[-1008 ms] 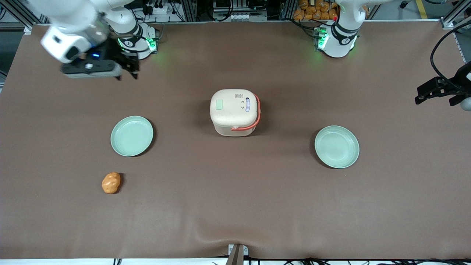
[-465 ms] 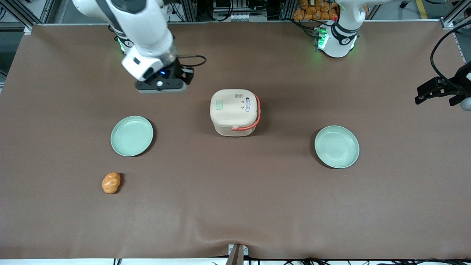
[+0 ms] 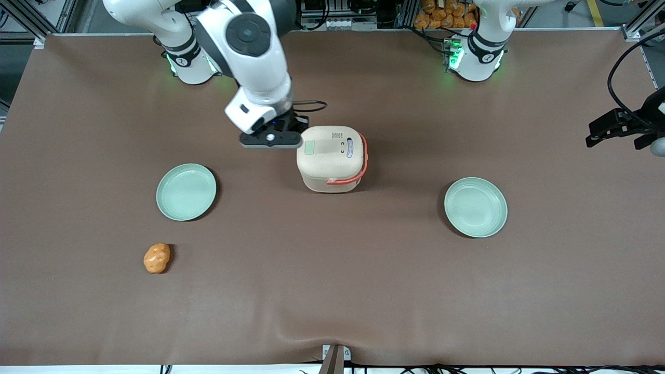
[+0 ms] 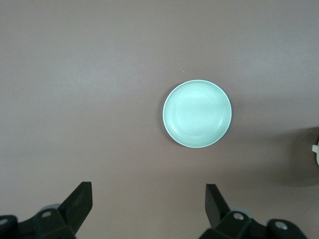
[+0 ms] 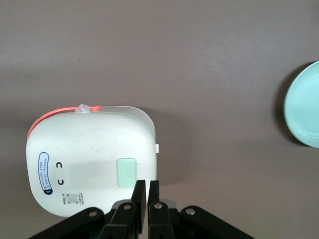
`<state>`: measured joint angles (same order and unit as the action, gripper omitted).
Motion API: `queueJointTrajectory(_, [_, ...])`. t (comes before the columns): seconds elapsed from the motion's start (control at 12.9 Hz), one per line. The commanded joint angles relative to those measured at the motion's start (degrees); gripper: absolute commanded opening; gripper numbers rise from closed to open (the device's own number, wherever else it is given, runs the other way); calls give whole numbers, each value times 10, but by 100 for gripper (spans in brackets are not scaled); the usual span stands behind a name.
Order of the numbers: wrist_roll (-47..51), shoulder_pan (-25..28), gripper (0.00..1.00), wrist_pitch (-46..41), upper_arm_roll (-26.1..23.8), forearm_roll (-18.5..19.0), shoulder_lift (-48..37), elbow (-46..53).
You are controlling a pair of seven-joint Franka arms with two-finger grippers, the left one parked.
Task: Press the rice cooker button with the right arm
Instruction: 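Move the right gripper over the white rice cooker's lid button, then press down on the rice cooker's lid button with the right gripper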
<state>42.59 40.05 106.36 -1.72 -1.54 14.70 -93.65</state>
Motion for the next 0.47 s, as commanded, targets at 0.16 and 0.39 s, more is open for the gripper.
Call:
queueJointTrajectory(0.16, [24,27,0,26,7,-3,45,14])
queueJointTrajectory(0.39, [42,42,0,40,7,2,62,13])
